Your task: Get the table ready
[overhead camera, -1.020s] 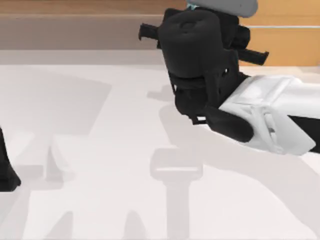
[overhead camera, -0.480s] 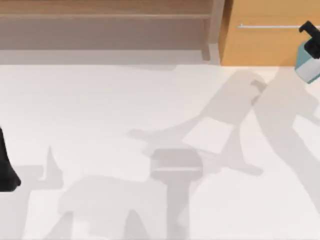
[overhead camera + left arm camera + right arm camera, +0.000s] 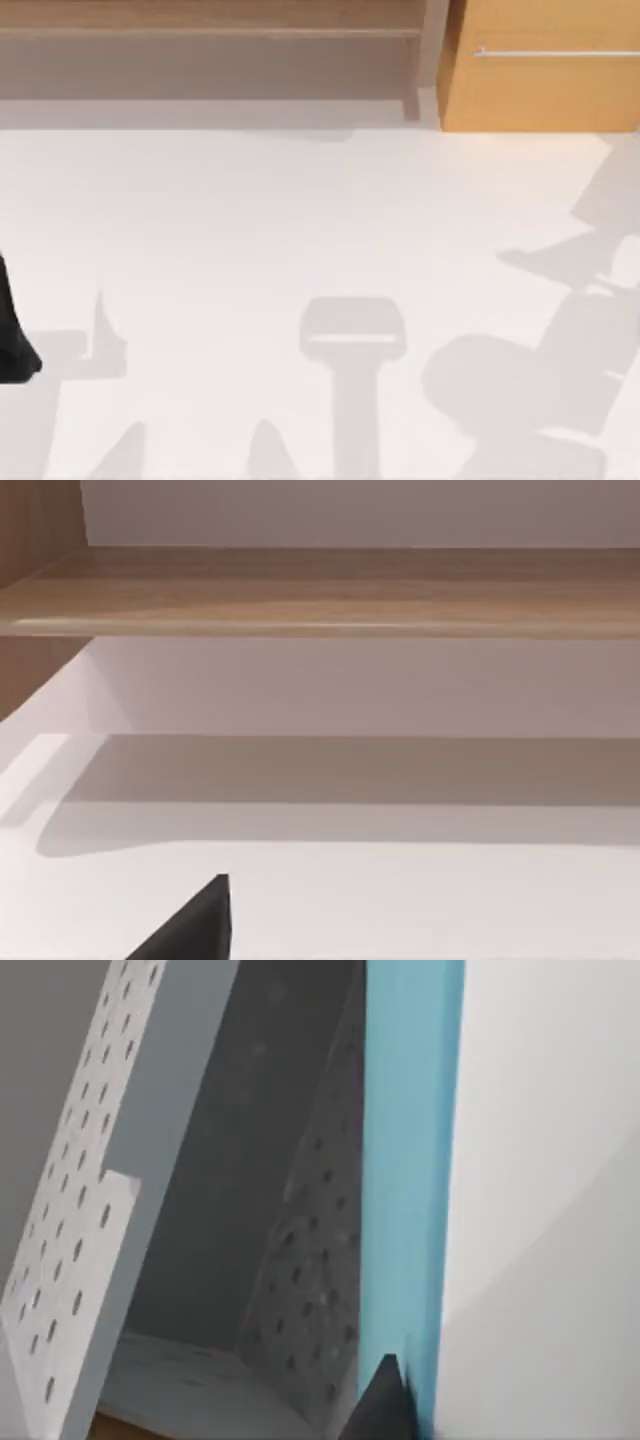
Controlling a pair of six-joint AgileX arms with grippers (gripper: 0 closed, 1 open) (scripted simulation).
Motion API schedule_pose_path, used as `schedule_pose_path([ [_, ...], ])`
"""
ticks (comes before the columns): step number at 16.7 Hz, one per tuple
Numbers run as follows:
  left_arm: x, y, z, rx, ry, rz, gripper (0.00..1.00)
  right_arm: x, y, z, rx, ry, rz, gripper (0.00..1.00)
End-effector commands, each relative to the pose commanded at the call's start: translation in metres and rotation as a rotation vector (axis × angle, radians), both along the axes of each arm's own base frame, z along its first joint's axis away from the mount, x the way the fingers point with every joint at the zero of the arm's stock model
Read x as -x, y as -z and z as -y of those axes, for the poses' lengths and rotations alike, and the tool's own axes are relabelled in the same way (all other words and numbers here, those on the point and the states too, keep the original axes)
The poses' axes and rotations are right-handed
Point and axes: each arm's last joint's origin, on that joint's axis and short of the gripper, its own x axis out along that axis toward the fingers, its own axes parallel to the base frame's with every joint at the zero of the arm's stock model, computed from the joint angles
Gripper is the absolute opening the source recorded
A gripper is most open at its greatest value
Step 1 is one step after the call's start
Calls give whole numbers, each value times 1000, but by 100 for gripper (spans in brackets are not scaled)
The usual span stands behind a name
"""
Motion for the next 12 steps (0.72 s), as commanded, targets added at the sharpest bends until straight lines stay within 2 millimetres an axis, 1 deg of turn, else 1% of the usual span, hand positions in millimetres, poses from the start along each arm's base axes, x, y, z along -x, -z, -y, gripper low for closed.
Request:
schedule_pose_path([
  [3, 0, 0, 0, 0, 0, 0, 100, -5, 6, 40, -163, -36, 86, 0],
  [6, 0, 0, 0, 0, 0, 0, 100, -14, 14, 70, -295, -113, 151, 0],
  [9, 0, 0, 0, 0, 0, 0, 100, -24, 24, 89, -388, -195, 186, 0],
  [12, 0, 0, 0, 0, 0, 0, 100, -29, 32, 98, -435, -241, 194, 0],
])
